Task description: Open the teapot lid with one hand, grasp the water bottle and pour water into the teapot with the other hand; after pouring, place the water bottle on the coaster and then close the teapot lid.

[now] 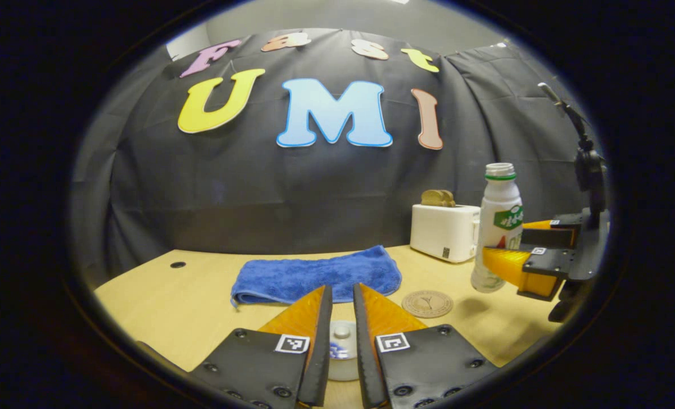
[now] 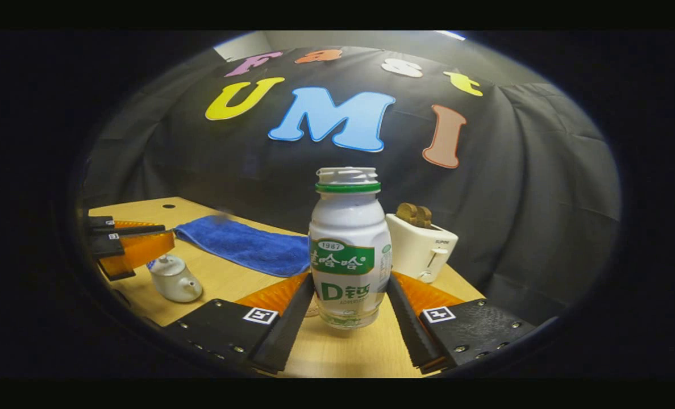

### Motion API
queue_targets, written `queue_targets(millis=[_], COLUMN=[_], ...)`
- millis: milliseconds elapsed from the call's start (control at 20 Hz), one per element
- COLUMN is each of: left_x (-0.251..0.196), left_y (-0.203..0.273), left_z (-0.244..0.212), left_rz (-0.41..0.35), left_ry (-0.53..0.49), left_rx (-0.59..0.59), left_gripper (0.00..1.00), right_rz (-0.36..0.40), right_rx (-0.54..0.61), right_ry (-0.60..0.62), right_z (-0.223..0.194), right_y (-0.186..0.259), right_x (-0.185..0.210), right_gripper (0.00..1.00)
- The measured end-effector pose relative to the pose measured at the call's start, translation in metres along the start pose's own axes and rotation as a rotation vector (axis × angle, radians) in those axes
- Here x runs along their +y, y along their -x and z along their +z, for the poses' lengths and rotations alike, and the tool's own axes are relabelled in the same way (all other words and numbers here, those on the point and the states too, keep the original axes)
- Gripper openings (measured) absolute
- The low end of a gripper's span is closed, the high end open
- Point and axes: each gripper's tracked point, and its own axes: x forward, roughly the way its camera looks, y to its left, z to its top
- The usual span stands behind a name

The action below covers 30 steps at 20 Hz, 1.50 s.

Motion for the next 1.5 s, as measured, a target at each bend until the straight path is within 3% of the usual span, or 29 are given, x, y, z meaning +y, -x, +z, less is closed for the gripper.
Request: queue_targets(millis=[200, 250, 300, 350, 650, 850, 900, 1450, 1500], left_x=[0.008, 0.01, 0.012, 0.014, 0.017, 0.018, 0.018, 0.015, 0.015], left_y=[0.009, 0.011, 0.011, 0.012, 0.014, 0.014, 0.013, 0.012, 0.012], left_z=[0.01, 0.012, 0.014, 0.016, 0.019, 0.017, 0.017, 0.013, 0.015], left_rz=[0.009, 0.013, 0.018, 0.021, 0.025, 0.025, 0.026, 0.017, 0.017], left_ry=[0.033, 0.038, 0.041, 0.043, 0.067, 0.078, 0.078, 0.087, 0.087], left_rx=[-0.024, -0.031, -0.038, -0.042, -0.052, -0.051, -0.051, -0.04, -0.039], left_gripper=[0.36, 0.29, 0.35, 0.29, 0.29, 0.29, 0.36, 0.35, 0.29], right_rz=[0.037, 0.046, 0.056, 0.064, 0.089, 0.079, 0.077, 0.077, 0.075], right_rx=[0.037, 0.045, 0.057, 0.068, 0.131, 0.159, 0.168, 0.184, 0.186], right_ry=[-0.084, -0.106, -0.121, -0.134, -0.199, -0.207, -0.209, -0.225, -0.221], right_z=[0.007, 0.007, 0.007, 0.006, -0.006, -0.017, -0.022, -0.029, -0.03], right_y=[-0.029, -0.035, -0.041, -0.048, -0.072, -0.081, -0.081, -0.081, -0.08], right_x=[0.015, 0.02, 0.024, 0.028, 0.047, 0.049, 0.051, 0.05, 0.049], right_gripper=[0.78, 0.78, 0.77, 0.78, 0.78, 0.78, 0.77, 0.8, 0.82])
